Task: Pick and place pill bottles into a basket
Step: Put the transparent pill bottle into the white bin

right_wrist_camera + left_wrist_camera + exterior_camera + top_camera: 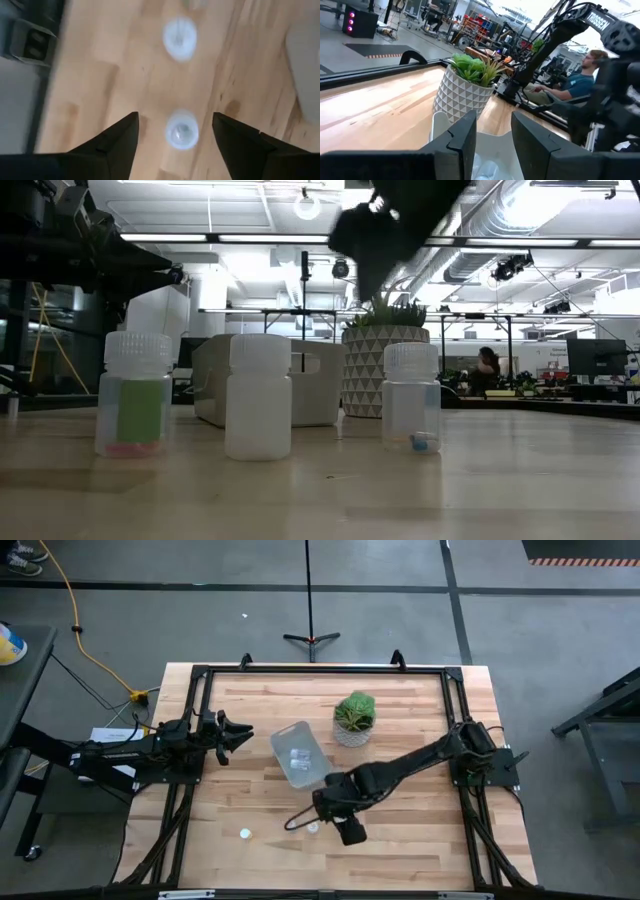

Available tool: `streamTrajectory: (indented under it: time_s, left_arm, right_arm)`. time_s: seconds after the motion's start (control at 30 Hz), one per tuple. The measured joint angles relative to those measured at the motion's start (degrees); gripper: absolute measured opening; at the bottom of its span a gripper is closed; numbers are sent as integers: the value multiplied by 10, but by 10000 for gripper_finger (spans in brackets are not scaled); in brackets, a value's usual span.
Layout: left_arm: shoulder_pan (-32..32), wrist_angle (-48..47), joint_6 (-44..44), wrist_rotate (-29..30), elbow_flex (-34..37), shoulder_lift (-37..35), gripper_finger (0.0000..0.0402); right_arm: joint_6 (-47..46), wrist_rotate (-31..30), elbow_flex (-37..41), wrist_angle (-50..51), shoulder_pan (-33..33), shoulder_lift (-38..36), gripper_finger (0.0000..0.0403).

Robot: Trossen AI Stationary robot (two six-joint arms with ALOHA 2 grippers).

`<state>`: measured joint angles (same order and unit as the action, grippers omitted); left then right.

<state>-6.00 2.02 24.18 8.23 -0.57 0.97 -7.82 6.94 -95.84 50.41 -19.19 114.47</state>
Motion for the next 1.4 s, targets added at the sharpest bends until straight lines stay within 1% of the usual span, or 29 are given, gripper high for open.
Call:
streamTrajectory:
  time_s: [0.2, 0.37, 0.43, 0.6, 0.8, 0.97, 1.13, 1.4]
  left_arm:
    - [0, 0, -3, 0, 0, 0, 156]
    - [0, 0, -3, 0, 0, 0, 156]
    - [0, 0, -3, 0, 0, 0, 156]
    - [0, 0, -3, 0, 0, 0, 156]
    - [0, 0, -3, 0, 0, 0, 156]
    - [0, 0, -3, 0, 0, 0, 156]
    - [0, 0, -3, 0, 0, 0, 156]
    - [0, 0, -3, 0, 0, 0, 156]
  right_arm:
    - [-41, -4, 71, -38, -5, 0, 252]
    - [-69, -6, 102, -70, -5, 0, 252]
    - [-70, -8, 106, -79, -5, 0, 252]
    - [-65, -41, 106, -89, -5, 0, 252]
    - [-37, -42, 106, -94, -5, 0, 252]
    - [-37, -47, 106, -94, -5, 0, 250]
    - [-37, -45, 106, -94, -5, 0, 227]
    - [-38, -40, 106, -94, -5, 0, 171]
